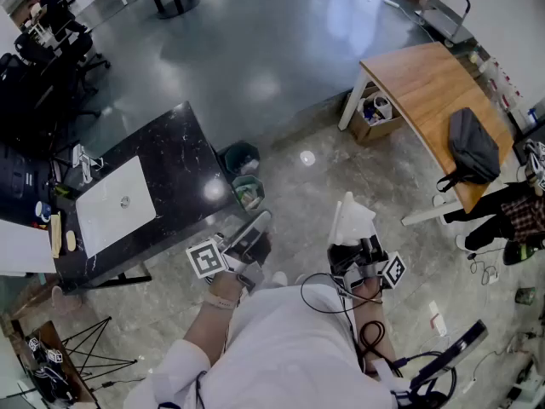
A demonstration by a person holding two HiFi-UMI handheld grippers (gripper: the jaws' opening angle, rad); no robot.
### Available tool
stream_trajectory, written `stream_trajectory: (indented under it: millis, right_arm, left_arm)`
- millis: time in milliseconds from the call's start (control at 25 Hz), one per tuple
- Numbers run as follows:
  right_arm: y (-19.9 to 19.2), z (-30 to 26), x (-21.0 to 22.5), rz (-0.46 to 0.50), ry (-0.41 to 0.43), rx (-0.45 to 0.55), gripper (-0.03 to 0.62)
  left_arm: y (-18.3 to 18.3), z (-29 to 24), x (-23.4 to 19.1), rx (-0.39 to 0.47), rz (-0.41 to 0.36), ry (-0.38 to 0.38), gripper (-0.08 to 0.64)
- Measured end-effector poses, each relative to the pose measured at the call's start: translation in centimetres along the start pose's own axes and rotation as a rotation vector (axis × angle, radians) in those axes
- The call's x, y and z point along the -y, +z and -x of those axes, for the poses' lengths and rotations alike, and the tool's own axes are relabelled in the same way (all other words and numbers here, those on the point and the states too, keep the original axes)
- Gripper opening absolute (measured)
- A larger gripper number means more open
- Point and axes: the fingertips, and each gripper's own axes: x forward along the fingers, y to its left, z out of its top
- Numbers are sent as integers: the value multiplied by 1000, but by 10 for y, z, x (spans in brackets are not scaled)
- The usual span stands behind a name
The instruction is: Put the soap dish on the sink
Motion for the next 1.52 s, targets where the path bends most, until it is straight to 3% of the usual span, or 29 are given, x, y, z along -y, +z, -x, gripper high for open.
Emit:
stream_trajectory:
  millis: [440,760,1080,1520]
  right_arm:
    - [9,-28,30,-20,-24,1,258]
    - [40,-96,53,-52,-17,-63,259]
    - [101,-180,83,-90,-38,-113,259]
    - [211,-309,110,-123,-84,-205,259]
  left_arm:
    - [27,-4,-29,19,21,20,9]
    - [63,-36,-55,81,12,50,9]
    - [117,-101,-93,149,2,100,9]
    - [191,-231,-143,234,-6,176,11]
